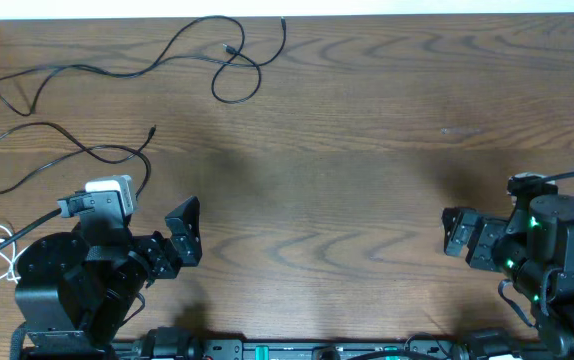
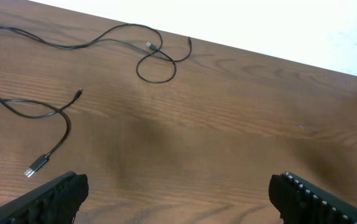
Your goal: Untangle cables
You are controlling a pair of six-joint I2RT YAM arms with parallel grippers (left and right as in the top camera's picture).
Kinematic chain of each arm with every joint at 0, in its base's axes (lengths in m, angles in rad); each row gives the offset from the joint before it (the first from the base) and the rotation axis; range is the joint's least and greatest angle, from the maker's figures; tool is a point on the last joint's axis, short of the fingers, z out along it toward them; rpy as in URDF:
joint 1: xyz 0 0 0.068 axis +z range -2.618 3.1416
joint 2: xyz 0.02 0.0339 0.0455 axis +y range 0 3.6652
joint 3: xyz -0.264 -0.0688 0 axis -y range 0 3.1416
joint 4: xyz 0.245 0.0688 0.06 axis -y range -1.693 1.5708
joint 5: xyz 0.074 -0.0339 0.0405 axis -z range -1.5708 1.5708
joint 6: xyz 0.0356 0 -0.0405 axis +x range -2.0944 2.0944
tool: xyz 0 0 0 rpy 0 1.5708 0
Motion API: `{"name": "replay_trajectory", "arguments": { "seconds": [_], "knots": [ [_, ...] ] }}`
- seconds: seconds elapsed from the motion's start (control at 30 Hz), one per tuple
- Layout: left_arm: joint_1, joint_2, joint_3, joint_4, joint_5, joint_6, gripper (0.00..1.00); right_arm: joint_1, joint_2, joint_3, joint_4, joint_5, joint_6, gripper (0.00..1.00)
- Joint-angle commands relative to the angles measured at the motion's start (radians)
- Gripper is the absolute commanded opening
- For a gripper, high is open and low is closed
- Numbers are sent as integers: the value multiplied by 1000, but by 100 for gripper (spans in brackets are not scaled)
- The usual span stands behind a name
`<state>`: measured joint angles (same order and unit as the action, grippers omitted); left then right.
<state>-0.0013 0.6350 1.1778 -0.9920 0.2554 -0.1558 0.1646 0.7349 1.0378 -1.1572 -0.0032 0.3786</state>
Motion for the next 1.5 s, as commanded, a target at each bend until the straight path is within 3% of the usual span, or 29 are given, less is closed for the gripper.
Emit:
{"name": "replay_trajectory", "arguments": {
  "seconds": [0.0, 1.47],
  "knots": [
    [-3, 3, 6, -2, -14, 13, 99, -4, -3, -3, -7, 12, 2, 99],
    [-3, 3, 6, -2, -14, 13, 99, -22, -38, -3, -7, 12, 2, 99]
  ]
}}
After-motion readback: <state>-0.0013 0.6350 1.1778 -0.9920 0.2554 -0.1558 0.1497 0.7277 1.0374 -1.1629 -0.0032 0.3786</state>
